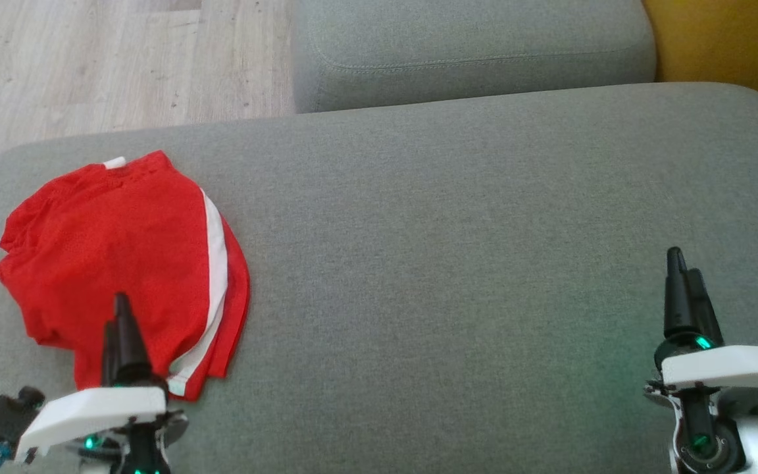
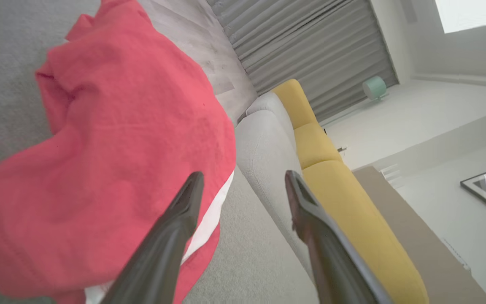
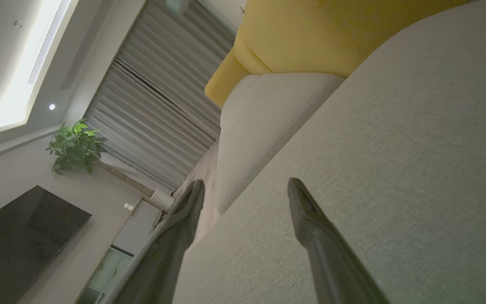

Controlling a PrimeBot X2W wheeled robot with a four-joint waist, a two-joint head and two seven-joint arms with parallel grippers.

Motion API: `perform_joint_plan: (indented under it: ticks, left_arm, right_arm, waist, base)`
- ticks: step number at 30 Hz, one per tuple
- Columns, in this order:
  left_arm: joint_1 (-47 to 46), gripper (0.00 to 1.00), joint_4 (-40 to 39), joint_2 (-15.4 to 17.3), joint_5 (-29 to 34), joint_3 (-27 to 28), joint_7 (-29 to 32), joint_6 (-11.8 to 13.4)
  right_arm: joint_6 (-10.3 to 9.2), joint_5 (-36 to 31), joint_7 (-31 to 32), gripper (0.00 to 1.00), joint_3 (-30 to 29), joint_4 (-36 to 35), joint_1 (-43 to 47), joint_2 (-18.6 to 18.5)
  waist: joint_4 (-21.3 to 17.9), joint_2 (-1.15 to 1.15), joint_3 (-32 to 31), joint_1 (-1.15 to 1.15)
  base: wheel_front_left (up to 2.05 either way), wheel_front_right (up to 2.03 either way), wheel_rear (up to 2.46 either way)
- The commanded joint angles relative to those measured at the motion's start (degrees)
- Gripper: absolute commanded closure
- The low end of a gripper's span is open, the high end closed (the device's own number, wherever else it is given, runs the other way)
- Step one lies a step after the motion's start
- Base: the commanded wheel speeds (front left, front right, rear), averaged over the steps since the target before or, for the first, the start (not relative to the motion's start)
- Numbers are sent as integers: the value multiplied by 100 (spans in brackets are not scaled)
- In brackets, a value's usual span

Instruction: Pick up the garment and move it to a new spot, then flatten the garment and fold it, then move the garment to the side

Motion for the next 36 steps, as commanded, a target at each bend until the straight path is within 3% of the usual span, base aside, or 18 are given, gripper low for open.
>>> perform_joint_plan:
  ticks: [1, 17, 36]
  left_arm:
    - [-245, 0, -267, 61, 245, 16, -66, 47]
    - [-268, 0, -306, 158, 2293, -665, -340, 206]
    - [-455, 0, -45, 454, 3629, -1368, -649, 514]
  right_arm:
    - [-2, -247, -94, 0, 85, -276, -329, -33]
    - [-2, -1898, -364, 0, 481, -327, -304, -38]
    - [-3, -3579, -668, 0, 893, -304, -427, -44]
  waist:
    - [5, 0, 0, 0]
    - [-15, 0, 40, 0]
    - [-115, 0, 140, 0]
  base:
    - [0, 0, 0]
    - [0, 0, 0]
    - [0, 0, 0]
